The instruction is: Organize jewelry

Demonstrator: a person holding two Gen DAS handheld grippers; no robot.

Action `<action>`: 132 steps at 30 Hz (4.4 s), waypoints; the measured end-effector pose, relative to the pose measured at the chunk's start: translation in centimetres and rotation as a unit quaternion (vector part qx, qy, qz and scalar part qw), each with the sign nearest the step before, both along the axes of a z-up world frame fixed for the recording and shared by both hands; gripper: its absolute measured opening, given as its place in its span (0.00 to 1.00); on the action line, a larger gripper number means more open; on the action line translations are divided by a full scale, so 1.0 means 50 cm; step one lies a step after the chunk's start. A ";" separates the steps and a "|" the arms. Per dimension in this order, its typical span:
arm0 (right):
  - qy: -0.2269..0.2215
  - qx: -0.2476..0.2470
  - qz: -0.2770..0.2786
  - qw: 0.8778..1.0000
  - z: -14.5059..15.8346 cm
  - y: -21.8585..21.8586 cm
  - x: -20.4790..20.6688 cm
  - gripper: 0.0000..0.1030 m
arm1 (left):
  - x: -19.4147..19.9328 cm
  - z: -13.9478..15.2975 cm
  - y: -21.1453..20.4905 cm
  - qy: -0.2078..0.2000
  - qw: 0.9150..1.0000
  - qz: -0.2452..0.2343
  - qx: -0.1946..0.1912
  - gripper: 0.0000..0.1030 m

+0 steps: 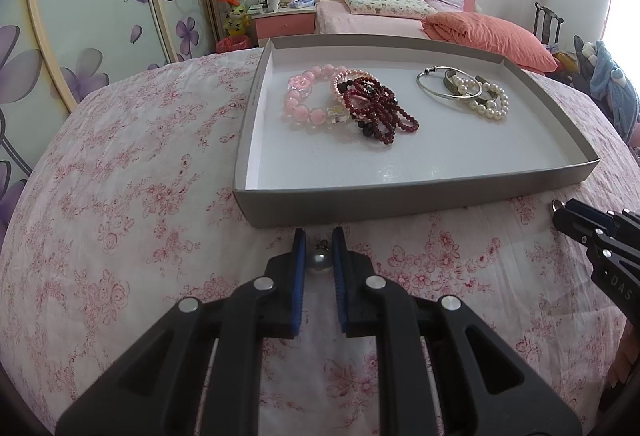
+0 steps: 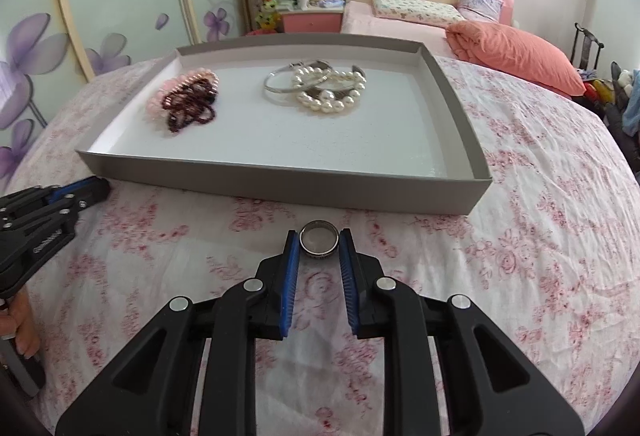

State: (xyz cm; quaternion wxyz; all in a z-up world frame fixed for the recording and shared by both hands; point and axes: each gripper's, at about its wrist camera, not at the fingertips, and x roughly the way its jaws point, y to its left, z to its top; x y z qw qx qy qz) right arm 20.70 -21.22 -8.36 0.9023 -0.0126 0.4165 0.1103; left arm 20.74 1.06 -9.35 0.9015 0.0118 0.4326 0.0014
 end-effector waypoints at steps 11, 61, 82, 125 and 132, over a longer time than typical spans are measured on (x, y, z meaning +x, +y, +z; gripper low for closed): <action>-0.154 0.011 0.004 0.988 0.122 0.011 -0.091 0.21 | -0.057 0.083 -0.016 -0.088 0.996 -0.006 -0.014 0.13; -0.183 0.073 -0.050 0.979 0.134 0.001 0.087 0.21 | 0.091 0.139 -0.056 -0.162 0.987 0.003 -0.023 0.13; -0.166 0.111 -0.054 0.978 0.160 -0.030 0.062 0.42 | 0.090 0.153 0.028 -0.154 0.985 0.045 -0.068 0.39; -0.206 0.068 -0.043 0.975 0.166 -0.023 -0.233 0.98 | -0.266 0.182 0.039 -0.234 0.971 0.015 -0.036 0.96; -0.211 0.072 -0.043 0.974 0.164 -0.030 -0.243 0.98 | -0.277 0.180 0.035 -0.236 0.971 0.012 -0.038 0.96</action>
